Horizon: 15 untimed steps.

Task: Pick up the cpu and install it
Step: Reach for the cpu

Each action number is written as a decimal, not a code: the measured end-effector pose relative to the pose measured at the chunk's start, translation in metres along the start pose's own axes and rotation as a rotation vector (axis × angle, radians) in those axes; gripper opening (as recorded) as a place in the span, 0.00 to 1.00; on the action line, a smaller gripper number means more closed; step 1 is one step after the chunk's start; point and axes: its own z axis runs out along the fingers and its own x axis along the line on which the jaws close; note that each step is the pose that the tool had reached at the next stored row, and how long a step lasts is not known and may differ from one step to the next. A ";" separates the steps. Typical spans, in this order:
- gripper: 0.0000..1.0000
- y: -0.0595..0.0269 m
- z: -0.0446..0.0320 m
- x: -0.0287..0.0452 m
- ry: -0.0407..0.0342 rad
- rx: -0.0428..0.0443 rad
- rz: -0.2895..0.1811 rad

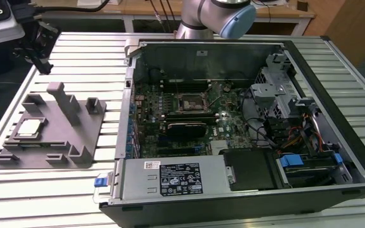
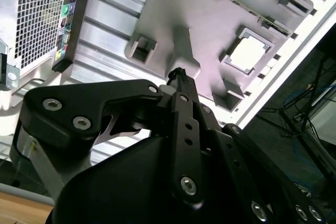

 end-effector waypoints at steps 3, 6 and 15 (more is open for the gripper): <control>0.11 -0.0011 0.0020 0.0046 0.0000 0.0000 0.001; 0.11 -0.0023 0.0040 0.0095 0.0000 0.0001 0.001; 0.11 -0.0062 0.0104 0.0255 0.0000 0.0001 0.002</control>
